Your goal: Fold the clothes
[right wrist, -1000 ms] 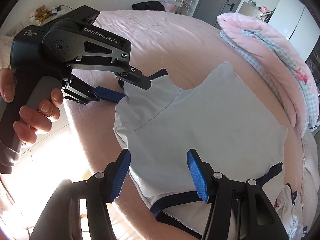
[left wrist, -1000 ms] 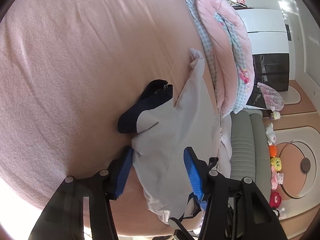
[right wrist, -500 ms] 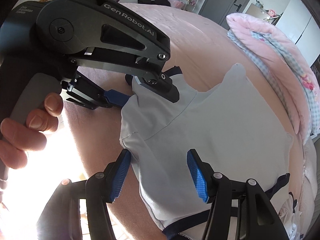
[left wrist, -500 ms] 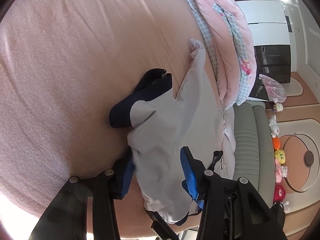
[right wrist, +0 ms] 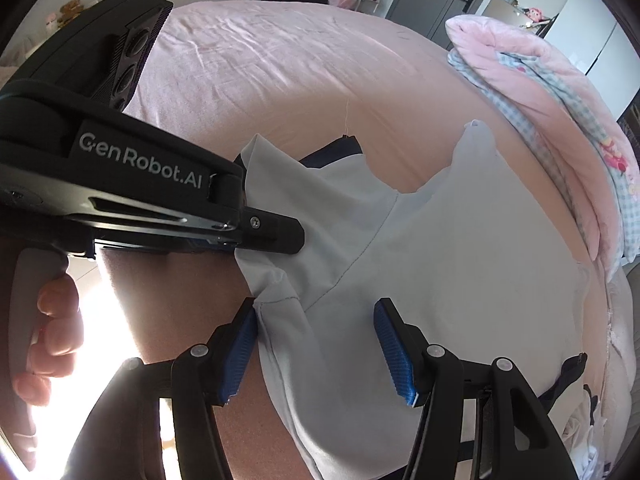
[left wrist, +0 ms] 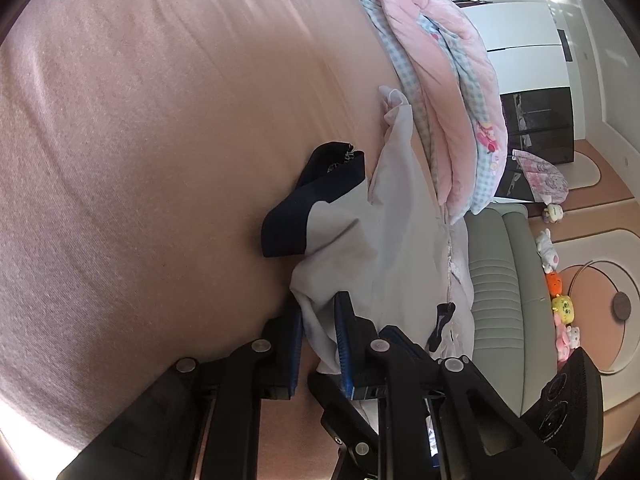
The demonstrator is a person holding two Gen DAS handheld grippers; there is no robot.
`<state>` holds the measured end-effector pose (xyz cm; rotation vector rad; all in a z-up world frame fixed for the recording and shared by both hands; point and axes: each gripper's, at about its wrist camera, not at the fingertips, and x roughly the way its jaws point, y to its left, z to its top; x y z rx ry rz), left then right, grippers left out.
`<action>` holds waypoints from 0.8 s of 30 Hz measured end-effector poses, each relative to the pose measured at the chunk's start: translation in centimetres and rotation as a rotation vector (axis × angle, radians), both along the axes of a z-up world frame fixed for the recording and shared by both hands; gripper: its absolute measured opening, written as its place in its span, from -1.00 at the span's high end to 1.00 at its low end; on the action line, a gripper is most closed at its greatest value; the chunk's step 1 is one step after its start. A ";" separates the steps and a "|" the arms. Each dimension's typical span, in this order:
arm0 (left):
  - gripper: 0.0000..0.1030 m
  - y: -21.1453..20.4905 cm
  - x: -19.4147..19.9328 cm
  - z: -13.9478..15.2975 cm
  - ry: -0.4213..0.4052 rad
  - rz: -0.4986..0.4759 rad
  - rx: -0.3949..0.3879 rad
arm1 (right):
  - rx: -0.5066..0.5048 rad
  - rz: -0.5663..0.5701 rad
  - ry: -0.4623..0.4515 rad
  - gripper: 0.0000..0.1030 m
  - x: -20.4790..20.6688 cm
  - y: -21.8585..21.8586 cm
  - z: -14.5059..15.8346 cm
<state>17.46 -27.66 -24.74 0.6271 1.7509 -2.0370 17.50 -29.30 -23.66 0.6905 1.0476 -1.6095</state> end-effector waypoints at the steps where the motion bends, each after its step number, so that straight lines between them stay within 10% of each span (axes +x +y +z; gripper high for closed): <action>1: 0.71 -0.1 0.1 -0.1 0.005 0.001 0.005 | -0.001 -0.004 0.007 -0.13 0.2 -0.1 0.0; 10: 0.84 0.1 0.0 -0.3 -0.009 -0.002 0.003 | -0.026 -0.008 0.133 -0.10 2.4 0.1 -0.5; 16: 0.85 0.0 0.0 -0.4 -0.011 -0.011 0.011 | -0.019 0.059 0.142 0.66 4.0 0.8 -1.1; 24: 0.90 0.5 -0.3 0.2 -0.055 -0.028 -0.056 | -0.024 0.018 0.022 0.79 2.1 -0.2 -0.3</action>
